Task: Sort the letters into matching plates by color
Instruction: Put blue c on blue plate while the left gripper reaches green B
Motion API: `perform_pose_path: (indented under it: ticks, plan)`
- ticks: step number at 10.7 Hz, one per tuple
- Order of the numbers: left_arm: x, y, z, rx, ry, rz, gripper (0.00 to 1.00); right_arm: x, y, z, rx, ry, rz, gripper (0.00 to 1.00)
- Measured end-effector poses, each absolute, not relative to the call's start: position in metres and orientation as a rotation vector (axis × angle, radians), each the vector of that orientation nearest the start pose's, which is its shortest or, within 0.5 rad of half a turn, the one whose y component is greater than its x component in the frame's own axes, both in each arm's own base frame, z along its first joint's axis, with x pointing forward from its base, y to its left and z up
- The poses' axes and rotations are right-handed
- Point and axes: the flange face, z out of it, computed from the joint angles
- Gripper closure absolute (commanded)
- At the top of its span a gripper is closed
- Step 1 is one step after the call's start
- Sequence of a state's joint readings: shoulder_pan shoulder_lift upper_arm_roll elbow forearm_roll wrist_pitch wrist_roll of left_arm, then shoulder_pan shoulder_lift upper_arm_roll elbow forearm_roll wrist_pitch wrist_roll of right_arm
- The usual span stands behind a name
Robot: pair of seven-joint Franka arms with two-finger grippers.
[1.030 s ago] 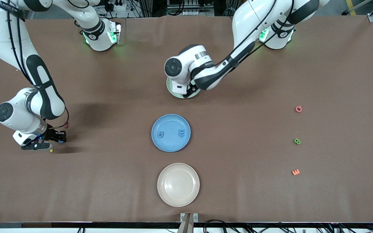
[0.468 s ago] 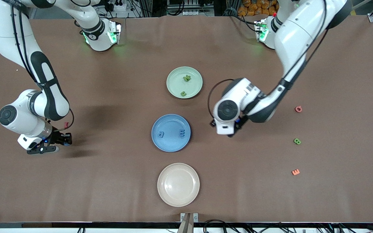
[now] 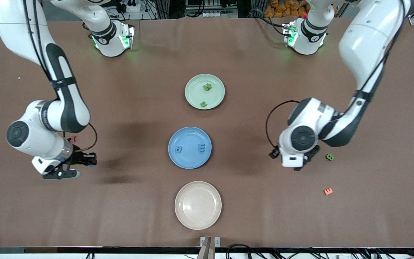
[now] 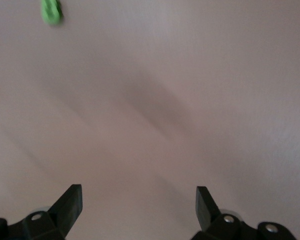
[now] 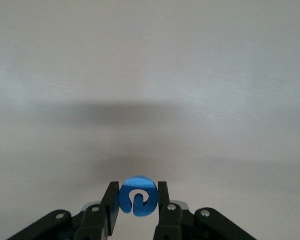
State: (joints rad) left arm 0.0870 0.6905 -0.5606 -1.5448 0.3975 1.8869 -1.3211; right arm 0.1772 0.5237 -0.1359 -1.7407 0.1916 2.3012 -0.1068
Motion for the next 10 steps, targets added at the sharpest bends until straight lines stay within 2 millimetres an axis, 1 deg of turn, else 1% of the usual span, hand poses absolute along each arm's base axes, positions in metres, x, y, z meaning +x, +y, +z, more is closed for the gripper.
perform_pose_path:
  ticks: [1,2,4,5,7,8,9,10]
  plan:
    - [0.642,-0.207,0.289,-2.776,-1.041,0.188,0.00,0.671,0.070,0.290,-3.054,-0.051,-0.083,0.79]
    - [0.647,-0.190,0.298,-2.786,-1.023,0.180,0.00,0.671,0.099,0.296,-3.043,-0.042,-0.094,0.79]
    - [0.645,-0.163,0.297,-2.784,-0.964,0.218,0.00,0.669,0.157,0.304,-3.017,-0.033,-0.110,0.78]
    - [0.643,-0.148,0.294,-2.783,-0.938,0.238,0.00,0.667,0.186,0.304,-3.005,-0.037,-0.109,0.78]
    - [0.641,-0.112,0.295,-2.810,-0.851,0.269,0.00,0.663,0.244,0.297,-2.979,-0.049,-0.100,0.78]
    - [0.645,-0.085,0.302,-2.865,-0.858,0.291,0.00,0.659,0.275,0.289,-2.974,-0.057,-0.090,0.78]
    - [0.650,-0.057,0.305,-2.921,-0.889,0.266,0.00,0.653,0.300,0.279,-2.973,-0.083,-0.078,0.78]
    - [0.653,-0.032,0.303,-2.967,-0.908,0.187,0.00,0.645,0.324,0.268,-2.975,-0.109,-0.061,0.78]
